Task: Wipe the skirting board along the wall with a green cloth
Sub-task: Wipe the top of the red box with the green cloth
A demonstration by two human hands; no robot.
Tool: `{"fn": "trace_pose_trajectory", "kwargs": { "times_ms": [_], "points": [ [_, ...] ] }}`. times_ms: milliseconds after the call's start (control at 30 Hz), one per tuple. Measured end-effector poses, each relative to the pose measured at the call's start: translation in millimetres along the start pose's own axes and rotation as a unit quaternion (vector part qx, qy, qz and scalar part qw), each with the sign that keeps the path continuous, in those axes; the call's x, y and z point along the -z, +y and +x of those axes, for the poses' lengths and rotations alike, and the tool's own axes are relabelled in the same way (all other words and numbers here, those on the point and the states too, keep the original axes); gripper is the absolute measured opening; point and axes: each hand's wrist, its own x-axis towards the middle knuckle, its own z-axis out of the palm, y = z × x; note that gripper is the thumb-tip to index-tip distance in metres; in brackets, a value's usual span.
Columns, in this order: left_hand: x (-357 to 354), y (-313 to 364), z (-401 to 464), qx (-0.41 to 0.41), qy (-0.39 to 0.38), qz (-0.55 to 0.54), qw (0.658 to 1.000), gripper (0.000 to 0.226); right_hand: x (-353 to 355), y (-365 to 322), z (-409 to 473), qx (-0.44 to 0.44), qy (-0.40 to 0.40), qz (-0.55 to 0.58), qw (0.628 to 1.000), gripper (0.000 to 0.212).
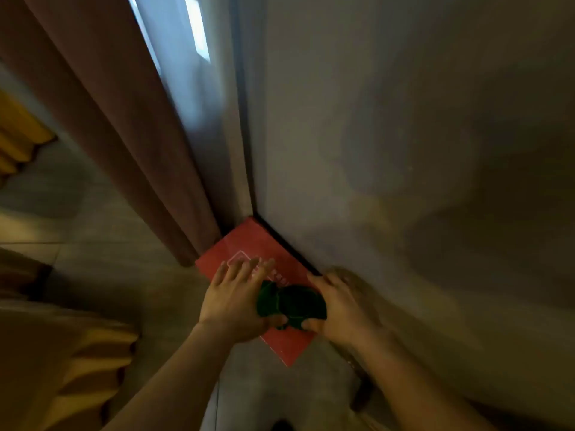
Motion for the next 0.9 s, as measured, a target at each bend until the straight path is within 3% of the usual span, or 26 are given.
{"fn": "trace_pose_trajectory", "kwargs": {
  "times_ms": [300,400,533,733,900],
  "points": [
    [-95,0,34,-0.030,-0.045,0.014,0.998,0.112,-85,37,35,0.034,0.014,-0.080,0.996,0.102],
    [-114,3,38,-0.026,-0.047,0.013,0.998,0.101,-97,40,40,0.038,-0.008,-0.090,0.995,0.100],
    [-125,3,42,-0.010,-0.019,0.015,1.000,0.085,-105,40,46,0.034,-0.008,-0.077,0.996,0.086],
    [-114,7,45,0.007,-0.030,0.037,0.999,0.072,-105,32,50,0.050,0.057,-0.044,0.996,0.044],
    [-85,12,38,0.008,-0.034,0.029,0.999,0.066,-89,23,38,0.045,0.076,-0.009,0.996,0.044]
  ]
}}
